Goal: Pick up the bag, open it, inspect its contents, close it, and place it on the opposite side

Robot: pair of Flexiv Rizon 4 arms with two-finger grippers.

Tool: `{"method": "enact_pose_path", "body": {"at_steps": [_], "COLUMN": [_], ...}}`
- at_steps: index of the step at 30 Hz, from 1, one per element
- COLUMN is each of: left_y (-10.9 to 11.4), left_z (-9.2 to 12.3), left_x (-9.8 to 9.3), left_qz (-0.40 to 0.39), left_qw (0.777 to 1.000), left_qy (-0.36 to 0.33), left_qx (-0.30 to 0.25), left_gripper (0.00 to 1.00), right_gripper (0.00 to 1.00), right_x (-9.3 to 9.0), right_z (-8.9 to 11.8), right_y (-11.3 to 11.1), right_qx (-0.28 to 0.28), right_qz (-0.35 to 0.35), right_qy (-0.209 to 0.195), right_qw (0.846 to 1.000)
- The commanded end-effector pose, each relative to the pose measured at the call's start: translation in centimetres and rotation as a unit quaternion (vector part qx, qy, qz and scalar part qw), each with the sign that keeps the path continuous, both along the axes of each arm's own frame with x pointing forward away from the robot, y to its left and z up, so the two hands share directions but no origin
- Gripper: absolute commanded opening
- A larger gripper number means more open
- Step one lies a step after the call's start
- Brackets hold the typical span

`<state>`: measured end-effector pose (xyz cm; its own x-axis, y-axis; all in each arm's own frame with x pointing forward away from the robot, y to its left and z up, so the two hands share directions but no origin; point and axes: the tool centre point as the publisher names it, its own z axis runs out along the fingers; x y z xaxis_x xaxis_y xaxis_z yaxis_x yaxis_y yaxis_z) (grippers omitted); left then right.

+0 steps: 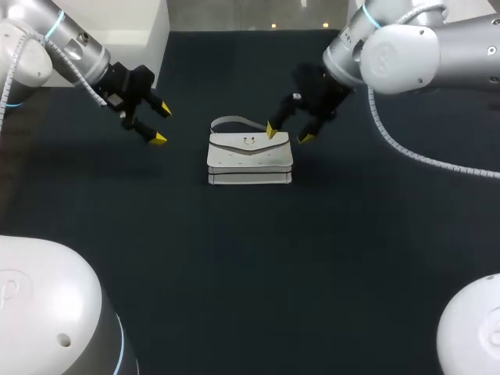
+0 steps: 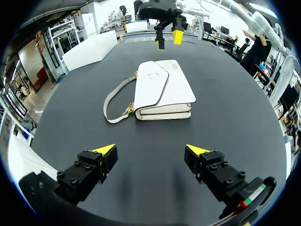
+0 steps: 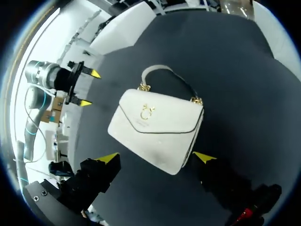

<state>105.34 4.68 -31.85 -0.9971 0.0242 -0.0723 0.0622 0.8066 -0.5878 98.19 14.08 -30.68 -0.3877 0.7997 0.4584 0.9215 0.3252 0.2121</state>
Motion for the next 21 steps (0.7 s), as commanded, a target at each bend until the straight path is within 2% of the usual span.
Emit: {"method": "enact_pose_path", "body": {"at_steps": [1,10,21], "left_y": [0.0,0.0,0.0], "left_z": [-0.1,-0.1,-0.1], "left_x": [0.0,0.0,0.0], "left_qz": [0.0,0.0,0.0], "left_qw": [1.0,1.0,1.0], "left_qy": [-0.001,-0.001,-0.001], "left_qx": [-0.001,-0.001,-0.001], "left_gripper": [1.0,1.0,1.0], "right_gripper": [1.0,1.0,1.0], "right_x": [-1.1,-2.4,-4.1], "right_z": [1.3,2.3,3.3], "right_y": [0.7,1.0,1.3], "right_qx": [-0.058,-0.087,-0.143], "right_qz": [0.026,0.118,0.193], "right_qy": [-0.037,-0.087,-0.154], "right_qw": [0.997,0.985,0.958]}}
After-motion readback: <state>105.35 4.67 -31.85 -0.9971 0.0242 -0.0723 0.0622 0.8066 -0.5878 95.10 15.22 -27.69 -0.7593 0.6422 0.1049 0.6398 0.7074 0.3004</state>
